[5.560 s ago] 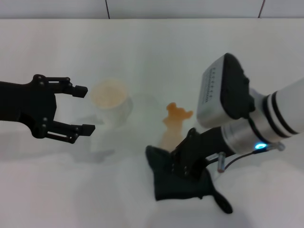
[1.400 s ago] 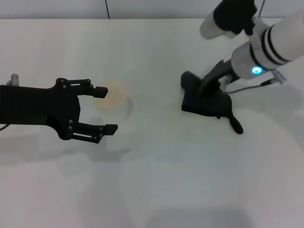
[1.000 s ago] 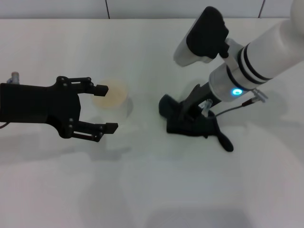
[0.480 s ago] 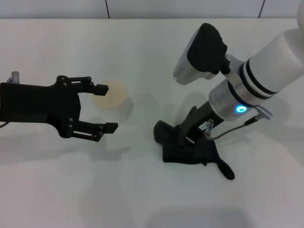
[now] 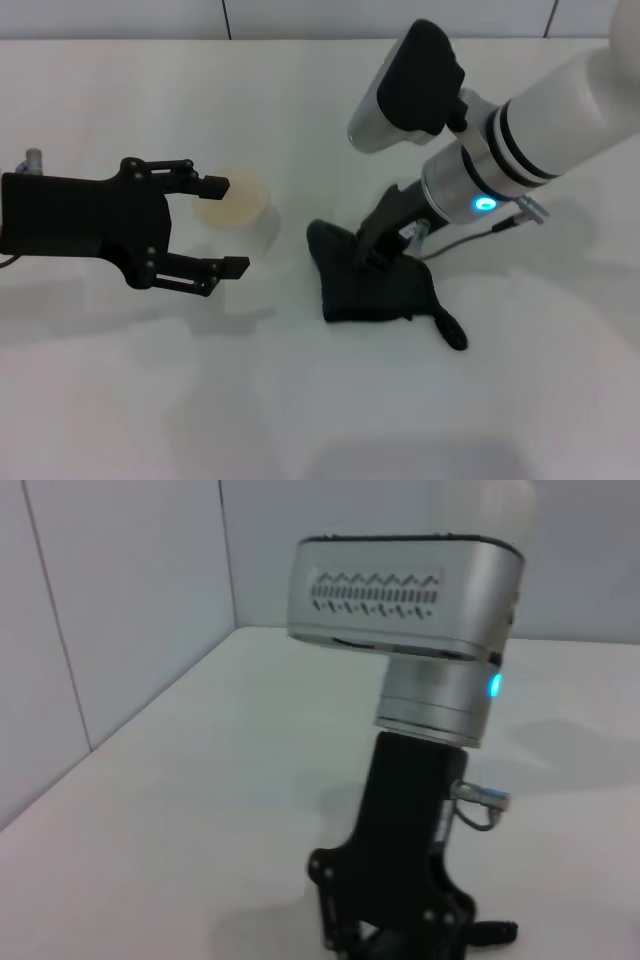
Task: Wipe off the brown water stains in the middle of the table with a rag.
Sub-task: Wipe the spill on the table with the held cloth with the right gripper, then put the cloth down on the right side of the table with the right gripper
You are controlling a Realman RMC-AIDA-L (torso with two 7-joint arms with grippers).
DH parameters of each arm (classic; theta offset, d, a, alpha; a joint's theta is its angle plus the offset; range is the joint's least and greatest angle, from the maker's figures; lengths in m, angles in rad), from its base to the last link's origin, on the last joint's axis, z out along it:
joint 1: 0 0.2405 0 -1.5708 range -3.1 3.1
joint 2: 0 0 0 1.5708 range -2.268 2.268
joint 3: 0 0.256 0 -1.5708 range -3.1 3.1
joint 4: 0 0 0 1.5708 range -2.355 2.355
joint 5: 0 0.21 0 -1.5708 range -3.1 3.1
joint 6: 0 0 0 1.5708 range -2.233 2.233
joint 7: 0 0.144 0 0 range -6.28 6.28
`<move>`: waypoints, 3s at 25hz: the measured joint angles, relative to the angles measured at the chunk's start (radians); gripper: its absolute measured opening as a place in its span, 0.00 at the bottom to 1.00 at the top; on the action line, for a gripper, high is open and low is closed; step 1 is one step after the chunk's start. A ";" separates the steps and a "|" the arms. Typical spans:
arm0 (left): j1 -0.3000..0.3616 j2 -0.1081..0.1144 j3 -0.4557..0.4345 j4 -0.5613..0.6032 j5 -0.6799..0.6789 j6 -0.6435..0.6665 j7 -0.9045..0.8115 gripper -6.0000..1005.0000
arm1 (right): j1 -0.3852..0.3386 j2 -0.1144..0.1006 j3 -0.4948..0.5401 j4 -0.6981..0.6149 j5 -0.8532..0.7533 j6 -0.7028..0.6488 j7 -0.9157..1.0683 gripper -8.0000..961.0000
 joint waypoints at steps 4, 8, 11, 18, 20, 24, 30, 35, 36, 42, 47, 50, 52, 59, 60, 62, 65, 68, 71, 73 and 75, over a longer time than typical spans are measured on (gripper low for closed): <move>0.000 0.000 0.001 -0.004 0.000 -0.002 0.000 0.89 | 0.007 -0.003 0.013 0.026 -0.016 0.066 0.002 0.09; -0.001 0.000 0.001 -0.012 0.000 -0.003 0.000 0.89 | -0.011 -0.007 0.057 0.035 -0.021 0.081 0.003 0.09; -0.001 0.000 -0.002 -0.016 0.000 -0.006 0.000 0.89 | -0.056 -0.009 0.087 0.006 -0.022 0.076 -0.003 0.09; -0.002 0.000 0.001 -0.018 0.000 -0.016 0.000 0.89 | -0.181 -0.013 0.141 -0.097 -0.027 0.039 -0.005 0.09; -0.003 0.000 0.000 -0.018 0.000 -0.017 0.000 0.89 | -0.216 -0.013 0.159 -0.126 -0.039 0.031 -0.002 0.09; -0.001 0.000 -0.003 -0.018 0.000 -0.017 0.000 0.89 | -0.275 -0.013 0.188 -0.172 -0.056 0.019 0.002 0.09; 0.000 0.000 -0.003 -0.017 0.000 -0.017 0.000 0.89 | -0.313 -0.013 0.205 -0.198 -0.060 -0.001 0.003 0.09; 0.003 0.000 -0.004 -0.017 0.000 -0.017 -0.001 0.89 | -0.316 -0.014 0.222 -0.202 -0.060 -0.029 -0.001 0.09; 0.004 0.000 -0.003 -0.017 0.000 -0.017 -0.001 0.89 | -0.318 -0.014 0.235 -0.203 -0.060 -0.044 -0.005 0.09; 0.004 0.000 -0.003 -0.017 0.000 -0.019 0.000 0.89 | -0.345 -0.019 0.312 -0.216 -0.060 -0.112 -0.032 0.09; 0.001 0.000 -0.003 -0.017 0.000 -0.021 0.000 0.89 | -0.366 -0.019 0.413 -0.217 -0.060 -0.216 -0.080 0.09; 0.000 0.000 -0.003 -0.017 0.000 -0.022 -0.001 0.89 | -0.372 -0.020 0.440 -0.209 -0.061 -0.248 -0.105 0.09; -0.001 -0.001 -0.003 -0.017 0.000 -0.023 -0.001 0.89 | -0.376 -0.021 0.461 -0.204 -0.061 -0.279 -0.124 0.09; -0.002 -0.002 0.001 -0.017 -0.013 -0.029 -0.002 0.89 | -0.379 -0.021 0.491 -0.190 -0.060 -0.336 -0.150 0.09; -0.002 -0.002 0.001 -0.017 -0.014 -0.029 -0.002 0.89 | -0.379 -0.021 0.492 -0.190 -0.058 -0.343 -0.158 0.13; -0.002 -0.002 0.001 -0.017 -0.014 -0.029 -0.002 0.89 | -0.381 -0.019 0.493 -0.191 -0.053 -0.350 -0.166 0.20; 0.002 -0.002 -0.002 -0.017 -0.020 -0.029 -0.001 0.89 | -0.384 -0.018 0.495 -0.199 -0.049 -0.350 -0.166 0.29; 0.007 -0.002 -0.003 -0.017 -0.035 -0.029 -0.001 0.89 | -0.386 -0.018 0.500 -0.203 -0.036 -0.357 -0.175 0.36; 0.009 -0.002 -0.003 -0.017 -0.040 -0.029 0.000 0.89 | -0.389 -0.018 0.537 -0.204 -0.004 -0.372 -0.209 0.42; 0.009 -0.002 -0.003 -0.017 -0.040 -0.029 0.000 0.89 | -0.397 -0.017 0.568 -0.203 0.035 -0.378 -0.250 0.46; 0.010 -0.002 -0.003 -0.017 -0.040 -0.029 0.000 0.89 | -0.407 -0.017 0.584 -0.201 0.066 -0.380 -0.285 0.50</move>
